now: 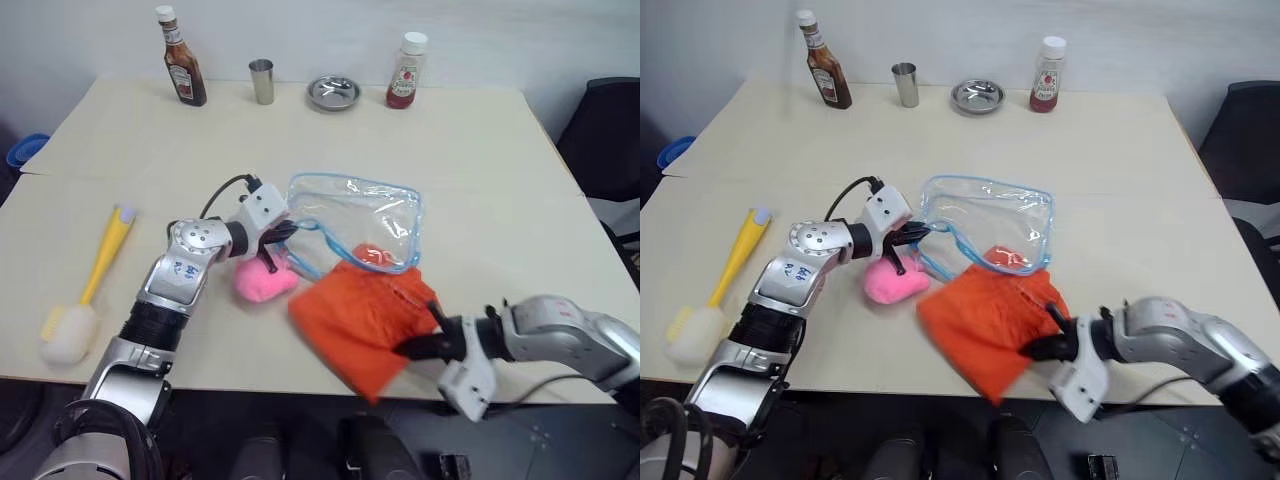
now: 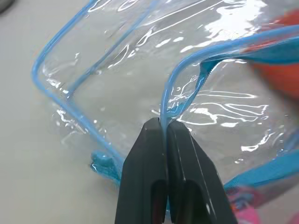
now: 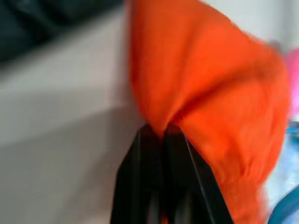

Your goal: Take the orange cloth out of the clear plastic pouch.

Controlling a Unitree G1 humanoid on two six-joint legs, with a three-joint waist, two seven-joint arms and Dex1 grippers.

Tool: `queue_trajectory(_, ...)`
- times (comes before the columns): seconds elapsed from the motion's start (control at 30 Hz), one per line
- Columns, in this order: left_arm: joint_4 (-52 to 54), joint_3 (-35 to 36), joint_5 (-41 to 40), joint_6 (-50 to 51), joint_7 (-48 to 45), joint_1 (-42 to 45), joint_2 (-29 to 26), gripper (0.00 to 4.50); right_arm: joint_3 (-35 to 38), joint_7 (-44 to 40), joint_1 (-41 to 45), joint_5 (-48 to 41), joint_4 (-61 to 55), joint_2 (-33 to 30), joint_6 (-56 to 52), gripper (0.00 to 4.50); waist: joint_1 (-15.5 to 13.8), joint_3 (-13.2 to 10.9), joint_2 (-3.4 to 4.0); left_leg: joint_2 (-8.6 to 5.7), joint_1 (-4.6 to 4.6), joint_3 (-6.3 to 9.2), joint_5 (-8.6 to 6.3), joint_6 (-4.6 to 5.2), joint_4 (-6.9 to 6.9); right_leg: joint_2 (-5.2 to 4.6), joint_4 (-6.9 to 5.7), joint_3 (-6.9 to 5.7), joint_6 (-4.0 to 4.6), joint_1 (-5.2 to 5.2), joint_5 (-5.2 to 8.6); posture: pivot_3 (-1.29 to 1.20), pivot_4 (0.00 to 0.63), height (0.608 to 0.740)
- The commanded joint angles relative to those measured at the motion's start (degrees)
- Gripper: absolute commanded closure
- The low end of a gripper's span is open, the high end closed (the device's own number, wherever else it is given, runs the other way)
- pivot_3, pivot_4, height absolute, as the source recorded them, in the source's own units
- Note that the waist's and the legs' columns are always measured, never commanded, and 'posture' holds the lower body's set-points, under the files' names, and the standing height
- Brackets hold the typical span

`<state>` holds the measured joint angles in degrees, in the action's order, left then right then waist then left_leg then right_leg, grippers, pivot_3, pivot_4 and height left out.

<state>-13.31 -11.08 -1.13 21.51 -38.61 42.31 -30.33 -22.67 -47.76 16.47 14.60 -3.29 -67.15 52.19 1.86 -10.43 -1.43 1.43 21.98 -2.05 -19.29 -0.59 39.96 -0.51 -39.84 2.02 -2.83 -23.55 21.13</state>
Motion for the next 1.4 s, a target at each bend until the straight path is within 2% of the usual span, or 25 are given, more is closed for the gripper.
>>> queue_trajectory(0.03,0.2,2.0,1.0,-1.8,-0.7,0.1,-2.5,4.50,5.3,1.7,-0.9,0.4,7.7,-3.2,2.0,4.45,0.0,0.0,0.00,0.01,-0.05,-0.03,0.00,0.00,-0.01,0.02,-0.03,0.02,0.00,0.00,0.00,0.00,0.150,0.740)
queue_trajectory(0.13,9.5,1.6,-3.0,-2.3,-10.3,-5.6,-7.5,4.50,10.9,6.2,-1.2,-0.2,23.4,-4.6,-2.1,4.45,0.2,0.0,0.01,0.04,-0.09,-0.03,0.01,-0.01,-0.01,0.03,-0.05,0.03,0.00,0.01,0.00,0.00,0.150,0.740)
queue_trajectory(0.17,12.5,1.5,-4.4,-2.3,-12.7,-7.4,-8.7,4.50,12.9,6.8,-1.7,-3.0,26.1,-3.9,-4.8,4.45,0.0,0.0,0.02,0.01,-0.14,-0.19,0.00,-0.01,-0.12,-0.03,0.01,0.14,0.00,0.02,0.00,0.00,0.150,0.740)
queue_trajectory(0.3,19.3,1.2,-5.7,-0.6,-16.6,-12.4,-12.2,4.50,19.7,7.0,-3.3,-11.6,27.1,-0.3,-16.1,4.45,-0.3,0.0,0.02,0.04,-0.21,-0.16,0.00,0.00,-0.12,-0.05,0.06,0.11,0.00,0.14,0.00,0.00,0.150,0.740)
queue_trajectory(0.63,22.6,1.0,-5.0,-1.7,-19.4,-15.8,-14.6,4.50,27.8,9.3,-10.1,-14.0,17.8,5.4,-33.6,4.45,-0.1,0.0,0.08,0.03,-0.32,-0.18,-0.01,0.02,-0.26,0.03,0.05,0.16,0.00,0.19,0.00,0.00,0.150,0.740)
queue_trajectory(0.7,23.5,1.1,-5.6,-2.1,-20.6,-16.5,-15.1,4.50,29.0,8.4,-12.1,-16.5,12.6,7.2,-36.3,4.45,-0.2,0.0,0.09,0.03,-0.33,-0.19,-0.01,0.01,-0.31,0.02,0.05,0.17,0.00,0.20,0.00,0.00,0.150,0.740)
queue_trajectory(0.8,25.1,1.1,-7.1,-2.7,-22.5,-17.6,-15.0,4.50,28.7,7.1,-14.8,-20.8,1.6,11.5,-40.3,4.45,-0.1,0.0,0.09,0.05,-0.38,-0.18,0.00,0.00,-0.37,0.06,0.08,0.17,0.00,0.21,0.00,0.00,0.150,0.740)
queue_trajectory(0.9,25.6,0.8,-7.3,-2.2,-22.7,-17.7,-14.5,4.50,28.0,6.1,-16.4,-20.6,-3.5,13.7,-41.8,4.45,-0.3,0.0,0.10,0.04,-0.41,-0.18,0.00,-0.01,-0.40,0.06,0.07,0.18,0.00,0.22,0.00,0.00,0.150,0.740)
queue_trajectory(1.13,24.0,1.0,-7.0,-2.8,-24.1,-17.2,-14.9,4.50,26.6,7.4,-16.5,-15.2,-2.5,15.8,-43.7,4.45,-0.3,0.0,0.10,0.01,-0.42,-0.17,-0.01,0.01,-0.41,0.04,0.12,0.17,0.00,0.26,0.00,0.00,0.150,0.740)
queue_trajectory(1.23,21.1,1.6,-5.3,-4.2,-23.1,-16.8,-15.4,4.50,27.7,7.1,-15.5,-15.8,-1.7,16.2,-45.6,3.83,-0.2,0.0,0.10,0.01,-0.43,-0.18,-0.01,0.01,-0.41,0.04,0.12,0.18,0.00,0.26,0.00,0.00,0.150,0.740)
queue_trajectory(1.4,20.6,4.9,-9.3,-1.0,-24.0,-17.1,-15.7,3.24,31.2,3.3,-16.9,-22.1,-4.5,15.7,-49.6,2.13,-0.2,0.0,0.10,0.03,-0.46,-0.19,0.00,0.00,-0.47,0.07,0.10,0.19,0.00,0.24,0.00,0.00,0.150,0.740)
